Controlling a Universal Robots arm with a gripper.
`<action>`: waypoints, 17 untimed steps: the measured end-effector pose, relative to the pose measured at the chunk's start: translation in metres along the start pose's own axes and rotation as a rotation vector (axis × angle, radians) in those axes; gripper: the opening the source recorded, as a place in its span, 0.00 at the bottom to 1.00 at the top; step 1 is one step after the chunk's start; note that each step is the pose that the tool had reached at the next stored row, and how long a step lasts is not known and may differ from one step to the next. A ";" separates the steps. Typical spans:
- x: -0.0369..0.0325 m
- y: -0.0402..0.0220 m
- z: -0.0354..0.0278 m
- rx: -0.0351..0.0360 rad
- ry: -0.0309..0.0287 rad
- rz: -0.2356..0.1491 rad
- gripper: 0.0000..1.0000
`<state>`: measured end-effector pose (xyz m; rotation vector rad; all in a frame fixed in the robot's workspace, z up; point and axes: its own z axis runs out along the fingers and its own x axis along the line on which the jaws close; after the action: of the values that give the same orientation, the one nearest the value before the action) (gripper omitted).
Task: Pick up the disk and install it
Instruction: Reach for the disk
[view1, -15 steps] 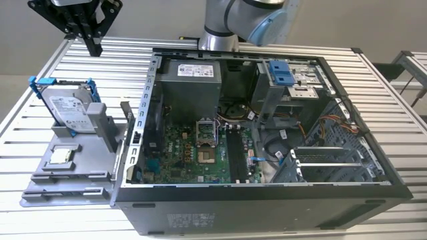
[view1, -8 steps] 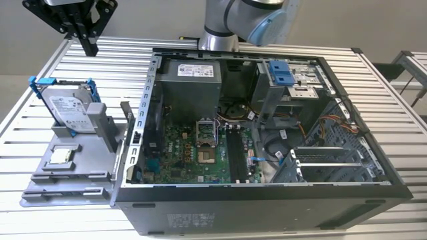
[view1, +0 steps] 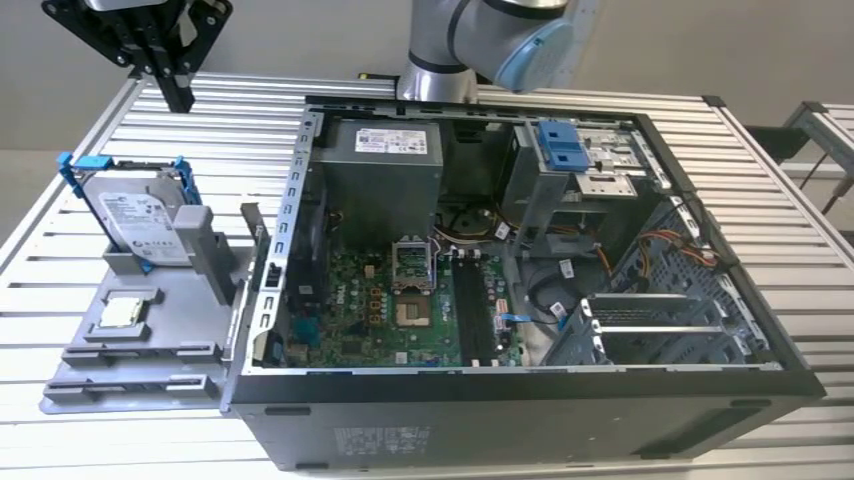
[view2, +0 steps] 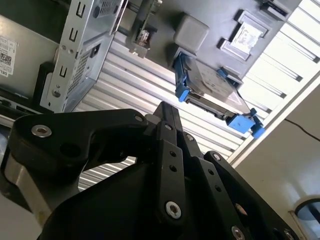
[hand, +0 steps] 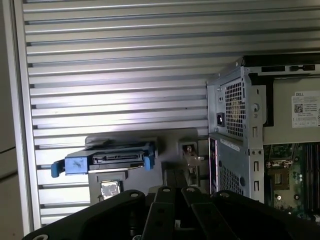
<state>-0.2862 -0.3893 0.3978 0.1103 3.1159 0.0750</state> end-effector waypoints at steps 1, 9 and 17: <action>0.0008 0.0000 0.0000 0.0000 0.0000 0.000 0.00; 0.0080 0.0011 -0.0001 0.0000 0.0000 0.000 0.00; 0.0283 0.0055 -0.0003 -0.0001 0.0000 0.000 0.00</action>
<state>-0.3140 -0.3818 0.3977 0.1103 3.1158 0.0751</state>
